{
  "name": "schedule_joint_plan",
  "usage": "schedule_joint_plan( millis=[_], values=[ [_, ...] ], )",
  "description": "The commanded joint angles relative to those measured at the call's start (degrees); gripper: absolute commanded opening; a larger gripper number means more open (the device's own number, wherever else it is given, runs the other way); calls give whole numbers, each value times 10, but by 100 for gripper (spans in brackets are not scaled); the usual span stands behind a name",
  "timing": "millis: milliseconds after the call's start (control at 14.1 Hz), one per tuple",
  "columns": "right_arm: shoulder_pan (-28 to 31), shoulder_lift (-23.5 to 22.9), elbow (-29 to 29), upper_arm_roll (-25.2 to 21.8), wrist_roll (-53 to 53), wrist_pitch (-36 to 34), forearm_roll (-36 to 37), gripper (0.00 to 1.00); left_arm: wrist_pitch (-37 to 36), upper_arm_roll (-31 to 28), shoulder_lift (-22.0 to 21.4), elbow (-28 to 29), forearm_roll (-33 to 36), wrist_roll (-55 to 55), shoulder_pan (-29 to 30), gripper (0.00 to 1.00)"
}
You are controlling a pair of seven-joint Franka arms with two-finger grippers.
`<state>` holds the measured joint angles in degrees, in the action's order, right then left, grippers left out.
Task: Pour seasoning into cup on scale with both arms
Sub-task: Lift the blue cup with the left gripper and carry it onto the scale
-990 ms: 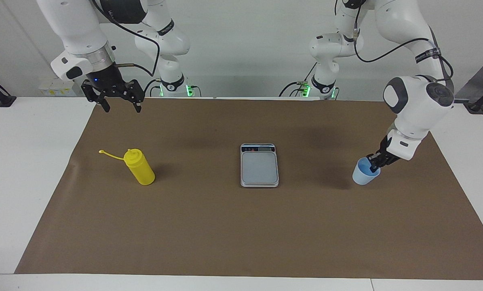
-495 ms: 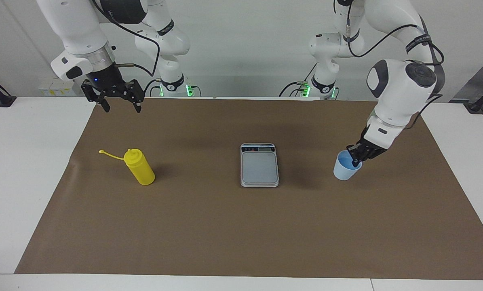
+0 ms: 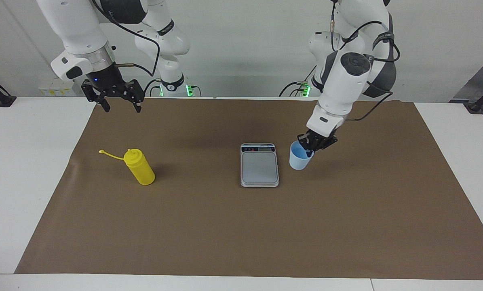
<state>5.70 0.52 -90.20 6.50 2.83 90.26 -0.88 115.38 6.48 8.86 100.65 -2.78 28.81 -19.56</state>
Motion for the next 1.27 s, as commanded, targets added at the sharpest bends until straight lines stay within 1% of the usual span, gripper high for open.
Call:
schedule_joint_plan(
  millis=[0, 283, 424, 636, 848, 1202],
  values=[
    [7, 15, -18, 4, 6, 8, -7, 100, 13, -8, -3, 7, 7, 35, -28, 0],
    [7, 15, -18, 4, 5, 8, -7, 100, 53, -8, 22, 9, 7, 83, -63, 0],
    [6, 15, -18, 4, 5, 8, -7, 100, 69, -9, 48, 5, 10, 115, -86, 0],
    [7, 15, -18, 4, 5, 8, -7, 100, 85, -8, 63, 7, 10, 118, -88, 0],
    [7, 15, -18, 4, 5, 8, -7, 100, 100, -9, 89, -5, 13, 118, -89, 0],
    [7, 15, -18, 4, 5, 8, -7, 100, 105, -9, 90, 4, 19, 115, -89, 0]
  ],
)
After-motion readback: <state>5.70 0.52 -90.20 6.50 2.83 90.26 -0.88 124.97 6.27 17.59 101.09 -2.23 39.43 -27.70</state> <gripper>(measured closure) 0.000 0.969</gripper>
